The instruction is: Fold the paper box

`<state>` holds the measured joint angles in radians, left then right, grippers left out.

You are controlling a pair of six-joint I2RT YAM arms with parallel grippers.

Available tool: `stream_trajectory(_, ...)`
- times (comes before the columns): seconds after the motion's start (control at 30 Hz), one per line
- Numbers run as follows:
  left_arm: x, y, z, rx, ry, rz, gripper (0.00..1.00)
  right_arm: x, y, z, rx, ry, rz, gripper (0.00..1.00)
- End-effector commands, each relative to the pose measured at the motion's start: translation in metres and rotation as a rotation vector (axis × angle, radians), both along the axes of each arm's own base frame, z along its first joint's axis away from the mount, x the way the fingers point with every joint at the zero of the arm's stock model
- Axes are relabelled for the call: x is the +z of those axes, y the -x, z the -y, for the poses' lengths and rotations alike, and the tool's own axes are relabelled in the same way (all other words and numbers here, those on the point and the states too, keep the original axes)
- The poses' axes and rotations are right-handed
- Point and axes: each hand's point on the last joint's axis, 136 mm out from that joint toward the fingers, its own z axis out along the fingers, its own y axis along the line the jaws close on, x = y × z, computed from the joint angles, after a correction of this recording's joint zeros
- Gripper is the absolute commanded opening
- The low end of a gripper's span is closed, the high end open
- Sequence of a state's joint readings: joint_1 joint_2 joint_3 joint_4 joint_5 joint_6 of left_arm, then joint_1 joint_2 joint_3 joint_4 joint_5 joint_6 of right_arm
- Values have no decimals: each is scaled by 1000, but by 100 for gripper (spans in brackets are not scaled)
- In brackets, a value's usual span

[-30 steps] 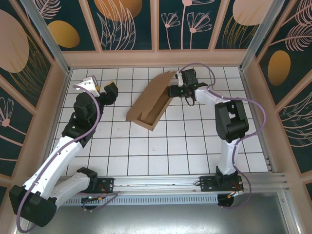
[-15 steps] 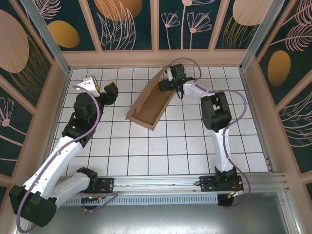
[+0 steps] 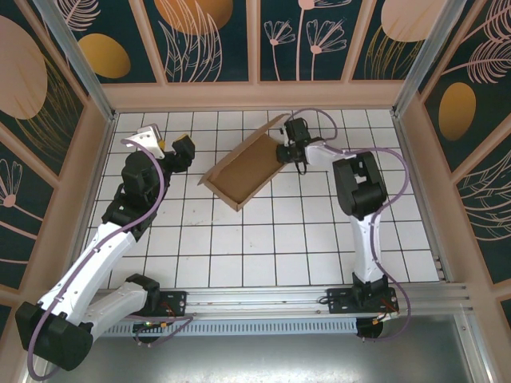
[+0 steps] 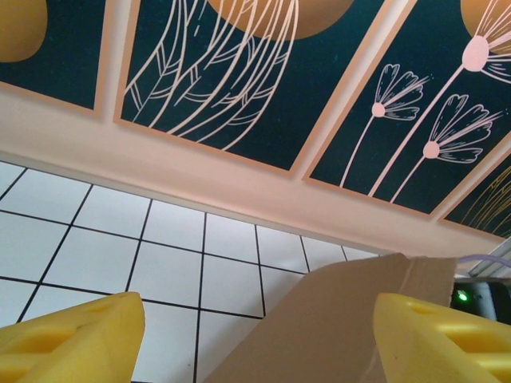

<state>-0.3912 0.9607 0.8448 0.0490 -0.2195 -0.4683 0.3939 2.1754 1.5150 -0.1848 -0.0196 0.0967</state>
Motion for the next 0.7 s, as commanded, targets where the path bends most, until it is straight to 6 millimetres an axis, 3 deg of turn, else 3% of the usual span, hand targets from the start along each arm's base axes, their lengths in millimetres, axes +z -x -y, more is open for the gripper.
stream_trajectory(0.0,-1,-1,6,-23,21,3,75,5,26,27,-145,-17,-32,24)
stream_trajectory(0.13,-5,-2,9,-36,28,-9,75,-4,81,46,-238,-55,-123,23)
stream_trajectory(0.17,-6,-2,9,-38,30,-10,75,-4,95,48,-246,-70,-135,28)
stream_trajectory(0.27,-8,-3,11,-45,33,-15,75,9,114,48,-229,-114,-112,51)
stream_trajectory(0.37,-10,-5,13,-53,36,-24,75,30,108,48,-198,-111,-36,60)
stream_trajectory(0.67,-15,-6,6,-14,-3,-27,75,92,49,24,-139,-90,40,64)
